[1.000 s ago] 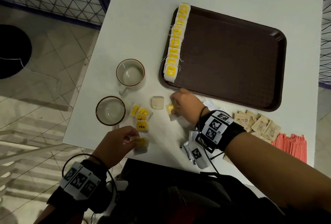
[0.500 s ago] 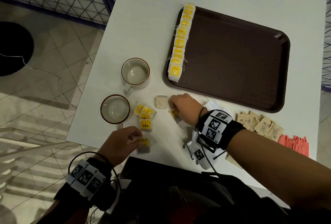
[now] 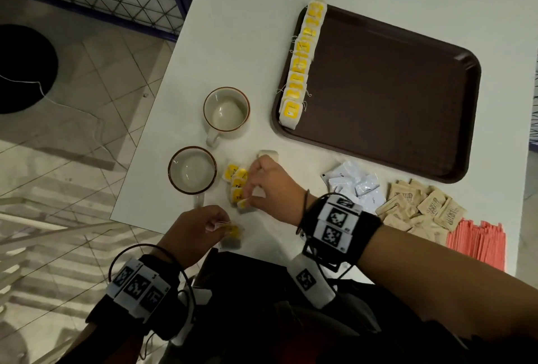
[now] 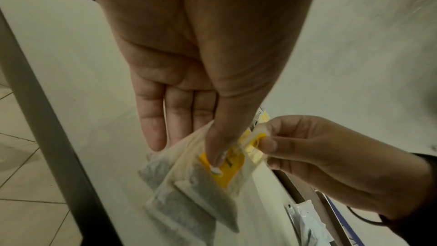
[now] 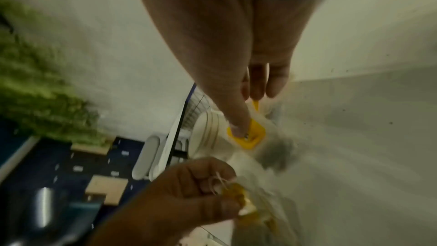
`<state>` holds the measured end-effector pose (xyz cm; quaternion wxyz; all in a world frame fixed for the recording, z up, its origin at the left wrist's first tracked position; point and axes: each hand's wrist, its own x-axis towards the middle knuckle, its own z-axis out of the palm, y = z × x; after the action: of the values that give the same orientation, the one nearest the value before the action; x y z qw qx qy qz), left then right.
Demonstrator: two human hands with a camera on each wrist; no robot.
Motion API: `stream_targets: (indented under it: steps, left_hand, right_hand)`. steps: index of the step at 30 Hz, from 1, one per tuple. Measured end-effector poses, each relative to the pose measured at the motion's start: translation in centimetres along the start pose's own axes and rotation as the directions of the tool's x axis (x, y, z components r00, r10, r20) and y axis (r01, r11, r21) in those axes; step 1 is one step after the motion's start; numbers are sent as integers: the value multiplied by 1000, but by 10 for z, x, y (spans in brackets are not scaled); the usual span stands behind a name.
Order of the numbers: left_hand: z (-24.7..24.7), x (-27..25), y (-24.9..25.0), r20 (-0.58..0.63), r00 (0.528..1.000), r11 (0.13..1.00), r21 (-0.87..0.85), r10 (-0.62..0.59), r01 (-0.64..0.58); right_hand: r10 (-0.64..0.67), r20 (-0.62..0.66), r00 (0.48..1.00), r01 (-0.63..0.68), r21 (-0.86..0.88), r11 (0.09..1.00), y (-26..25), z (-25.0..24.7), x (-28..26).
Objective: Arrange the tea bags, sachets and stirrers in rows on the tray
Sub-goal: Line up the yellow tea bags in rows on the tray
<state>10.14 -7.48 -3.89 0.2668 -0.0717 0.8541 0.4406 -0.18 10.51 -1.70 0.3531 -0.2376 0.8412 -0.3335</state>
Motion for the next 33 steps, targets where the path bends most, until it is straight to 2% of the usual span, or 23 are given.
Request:
stream_targets:
  steps: [4,7,9,12,14,16,20,25,29,33]
  left_hand:
    - [1,-1,-1,4,1000,1000,-11,11,-11]
    - [2,-1,-1,7,1000,1000,0,14,-14]
    - [1,-1,-2,0,1000,1000,-6,15,-15]
    - [0,-1,-1,-3,1000,1000,-8,10,-10]
    - [-1,-1,2,11,1000,1000,7,9,-9]
    - [-1,-2,3,19,1000,1000,0,16,-16]
    - [-1,-3,4,16,1000,1000,-18,23,-22]
    - [1,-3,4,16,999,999,-25,36,-36]
    - [1,-4,5,21,999,998,-32,46,-45]
    - [1,-4,7,0,998,997,-33,69,-69]
  right_hand:
    - [-81,-60,995,68,-204,977,0,9,7]
    - [-100,-63,993,88,-167,982,2,2,1]
    - [-59,20,998,61,-137,989,1,-9,-1]
    - [-44,205,978,126,-407,905,-3,-28,9]
    - [-35,242,970,168,-559,812,-9,-36,17]
    - [-35,242,970,179,-607,774,-14,-39,25]
    - [7,334,942,212,-614,760,-20,-37,41]
    - [-29,430,902,266,-504,822,-15,-30,53]
    - [-123,374,919,270,-369,890,-10,-28,46]
    - [-189,221,957,246,-267,932,0,-24,25]
